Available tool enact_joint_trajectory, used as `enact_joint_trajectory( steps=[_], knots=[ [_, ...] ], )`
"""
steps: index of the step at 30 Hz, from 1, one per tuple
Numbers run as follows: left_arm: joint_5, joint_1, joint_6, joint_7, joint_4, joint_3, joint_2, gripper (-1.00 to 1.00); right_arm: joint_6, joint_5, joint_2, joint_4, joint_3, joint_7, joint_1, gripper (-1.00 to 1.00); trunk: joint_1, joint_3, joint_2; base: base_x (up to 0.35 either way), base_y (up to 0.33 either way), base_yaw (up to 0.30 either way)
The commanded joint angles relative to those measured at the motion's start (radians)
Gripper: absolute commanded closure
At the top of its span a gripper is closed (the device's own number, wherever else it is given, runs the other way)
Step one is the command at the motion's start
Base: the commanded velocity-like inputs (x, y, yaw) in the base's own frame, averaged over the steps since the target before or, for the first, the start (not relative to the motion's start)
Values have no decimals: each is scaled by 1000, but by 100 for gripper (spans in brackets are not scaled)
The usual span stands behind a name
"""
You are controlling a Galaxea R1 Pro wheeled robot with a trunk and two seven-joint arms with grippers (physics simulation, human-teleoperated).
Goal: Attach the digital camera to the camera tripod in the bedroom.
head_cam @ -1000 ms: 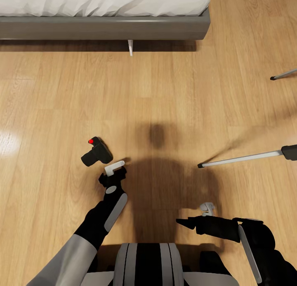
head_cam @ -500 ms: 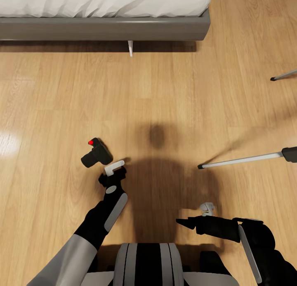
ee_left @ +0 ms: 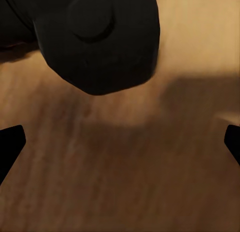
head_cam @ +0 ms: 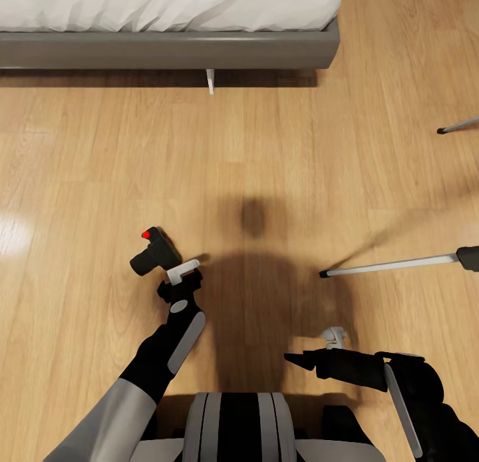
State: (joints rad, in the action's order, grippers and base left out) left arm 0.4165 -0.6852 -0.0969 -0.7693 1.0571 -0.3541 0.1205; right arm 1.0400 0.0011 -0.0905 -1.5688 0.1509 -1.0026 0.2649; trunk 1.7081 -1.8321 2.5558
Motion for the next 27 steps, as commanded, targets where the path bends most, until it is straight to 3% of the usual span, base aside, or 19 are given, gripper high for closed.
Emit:
enact_joint_trajectory(
  steps=[1, 27],
  knots=[
    [2, 0, -6, -6, 1, -2, 0, -100, 7, 0, 0, 0, 1, -4, 0, -100, 0, 0, 0, 3, 0, 0],
    [2, 0, -6, -7, -3, -1, -2, -100, 7, 0, 0, 0, 1, -4, 1, -100, 0, 0, 0, 68, 0, 0]
  ],
)
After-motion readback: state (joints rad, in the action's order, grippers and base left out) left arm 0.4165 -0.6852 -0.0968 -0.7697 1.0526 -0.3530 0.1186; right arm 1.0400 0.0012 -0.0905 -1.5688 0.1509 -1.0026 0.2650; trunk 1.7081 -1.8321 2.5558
